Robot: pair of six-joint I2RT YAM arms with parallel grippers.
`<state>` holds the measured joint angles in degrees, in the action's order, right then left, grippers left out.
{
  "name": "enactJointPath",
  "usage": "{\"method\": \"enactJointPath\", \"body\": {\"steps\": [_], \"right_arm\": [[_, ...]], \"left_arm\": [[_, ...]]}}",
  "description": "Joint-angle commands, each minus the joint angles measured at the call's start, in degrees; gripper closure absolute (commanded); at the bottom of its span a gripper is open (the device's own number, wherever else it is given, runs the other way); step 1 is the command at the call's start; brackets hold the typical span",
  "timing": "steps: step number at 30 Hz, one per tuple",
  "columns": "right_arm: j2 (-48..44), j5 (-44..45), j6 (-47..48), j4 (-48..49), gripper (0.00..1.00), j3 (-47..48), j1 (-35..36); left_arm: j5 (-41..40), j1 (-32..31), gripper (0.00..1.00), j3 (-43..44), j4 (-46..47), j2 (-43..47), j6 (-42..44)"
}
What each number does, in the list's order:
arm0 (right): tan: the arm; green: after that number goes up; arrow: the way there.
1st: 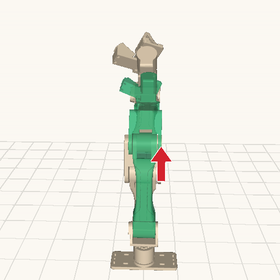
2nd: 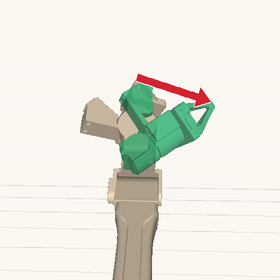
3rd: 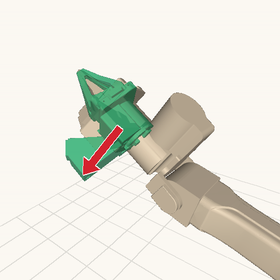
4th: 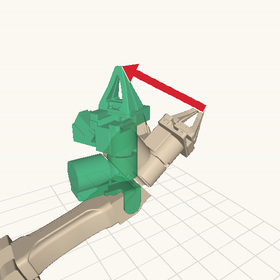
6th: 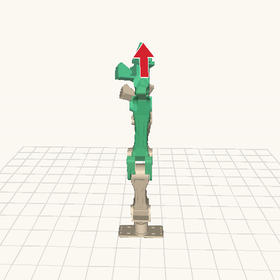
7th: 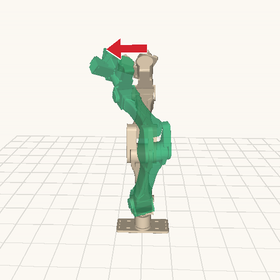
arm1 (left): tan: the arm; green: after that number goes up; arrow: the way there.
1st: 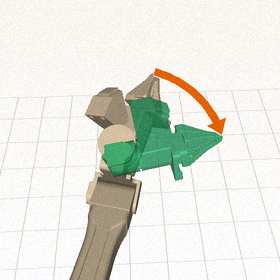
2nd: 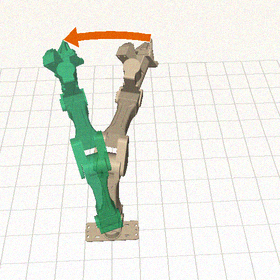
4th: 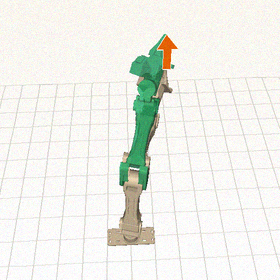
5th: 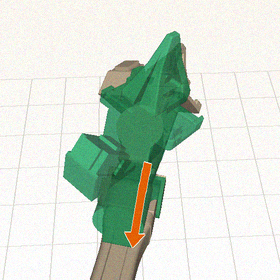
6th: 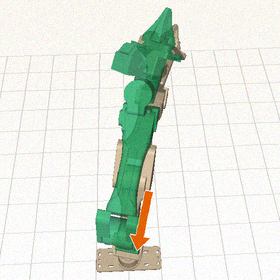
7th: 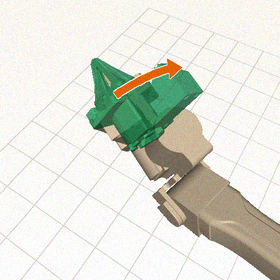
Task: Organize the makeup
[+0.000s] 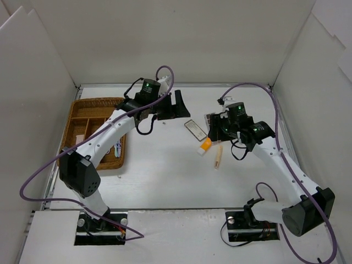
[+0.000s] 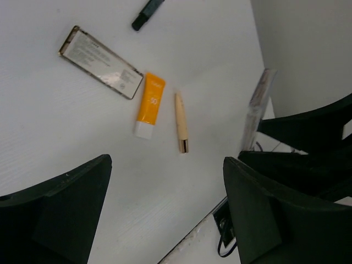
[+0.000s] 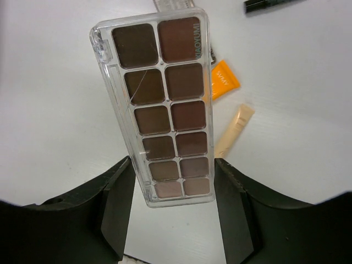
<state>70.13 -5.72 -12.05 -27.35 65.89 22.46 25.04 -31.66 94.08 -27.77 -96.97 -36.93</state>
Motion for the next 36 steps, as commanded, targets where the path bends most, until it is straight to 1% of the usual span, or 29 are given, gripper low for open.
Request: {"method": "enactJointPath", "body": {"steps": [1, 6, 9, 20, 23, 24, 26, 27, 29, 30, 31, 32, 33, 35, 36], "right_arm": [[-1.13, -1.58, -0.86, 0.28, 0.99, 2.31, 2.58], [-1.92, -1.23, -1.92, 0.90, 0.98, 2.84, 5.75], [-2.10, -1.14, -2.88, 1.16, 0.98, 3.11, 6.37], [-1.58, -1.75, -3.68, 2.57, 0.97, 3.98, 7.42], [-1.13, -2.28, -3.68, 2.83, 0.96, 4.42, 7.34], [-0.96, -2.46, -3.68, 2.92, 0.97, 4.42, 7.51], [-0.78, -2.63, -3.77, 3.01, 0.96, 4.60, 7.51], [-0.70, -2.90, -3.77, 3.18, 0.96, 4.69, 7.60], [-0.43, -2.98, -3.68, 3.36, 0.96, 4.78, 7.60], [-0.26, -3.16, -3.77, 3.36, 0.96, 4.86, 7.43], [-0.08, -3.42, -3.68, 3.45, 0.96, 5.13, 7.60], [0.09, -3.51, -3.68, 3.53, 0.94, 5.13, 7.51], [0.18, -3.43, -3.59, 3.54, 0.93, 5.13, 7.51], [0.27, -3.25, -3.68, 3.45, 0.77, 5.13, 7.51], [0.27, -2.64, -3.77, 3.45, 0.67, 5.04, 7.60]], "left_arm": [[5.11, -1.91, 0.23, 0.23, 11.67, 3.28, -6.48], [5.90, -4.11, 0.28, -1.10, 17.30, 2.84, -10.27], [5.99, -6.21, 0.31, -1.01, 17.66, 2.14, -11.06], [6.25, -8.42, 0.44, -2.59, 19.16, 0.47, -12.82], [6.16, -8.42, 0.54, -2.59, 19.07, -0.24, -12.64], [6.16, -8.42, 0.62, -2.50, 19.24, -0.50, -12.64], [6.34, -8.42, 0.69, -2.15, 19.59, -0.77, -12.64], [6.69, -8.42, 0.76, -2.06, 19.77, -1.03, -12.64], [7.30, -8.42, 0.83, -1.89, 20.12, -1.38, -12.90], [7.39, -8.42, 0.90, -1.80, 20.21, -1.64, -12.82], [7.48, -8.42, 0.95, -1.80, 20.21, -1.82, -12.82], [7.48, -8.42, 0.98, -1.89, 20.21, -1.73, -12.73], [7.48, -8.42, 1.00, -1.97, 20.12, -1.73, -12.73], [7.48, -7.72, 1.00, -2.50, 19.86, -1.38, -12.73], [7.22, -6.76, 1.00, -2.68, 19.51, -0.86, -12.47]]}}
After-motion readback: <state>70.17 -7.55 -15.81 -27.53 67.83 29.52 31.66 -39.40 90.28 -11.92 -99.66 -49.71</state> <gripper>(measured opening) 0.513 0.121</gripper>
